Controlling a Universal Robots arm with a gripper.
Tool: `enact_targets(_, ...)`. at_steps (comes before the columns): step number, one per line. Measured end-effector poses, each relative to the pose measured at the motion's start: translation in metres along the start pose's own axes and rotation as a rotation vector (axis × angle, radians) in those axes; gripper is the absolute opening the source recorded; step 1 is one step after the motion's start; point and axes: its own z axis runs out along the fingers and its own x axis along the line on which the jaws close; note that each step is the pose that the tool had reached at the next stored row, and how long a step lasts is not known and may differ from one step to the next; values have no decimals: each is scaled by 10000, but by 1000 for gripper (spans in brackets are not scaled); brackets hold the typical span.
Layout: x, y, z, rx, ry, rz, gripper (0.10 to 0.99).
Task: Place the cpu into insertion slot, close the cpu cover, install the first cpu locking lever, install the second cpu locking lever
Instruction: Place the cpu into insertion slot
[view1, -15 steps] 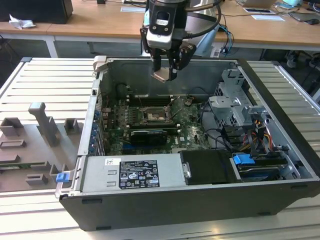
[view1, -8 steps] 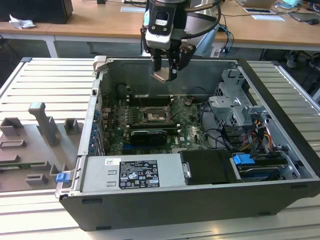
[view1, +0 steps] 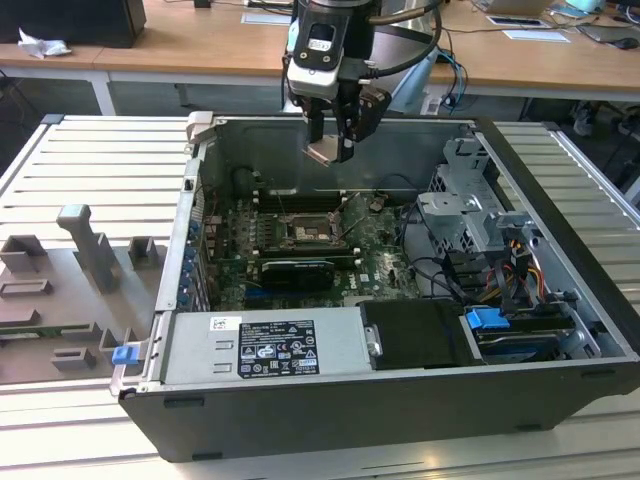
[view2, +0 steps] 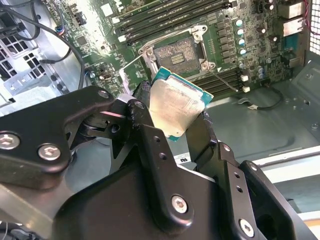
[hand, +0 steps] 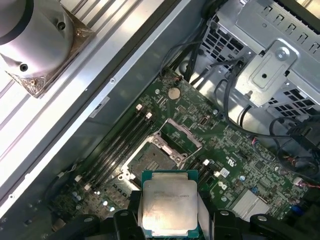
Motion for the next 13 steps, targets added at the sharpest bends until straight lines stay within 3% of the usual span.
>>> enact_targets(13,0,-1,7,-8,-37,481,529)
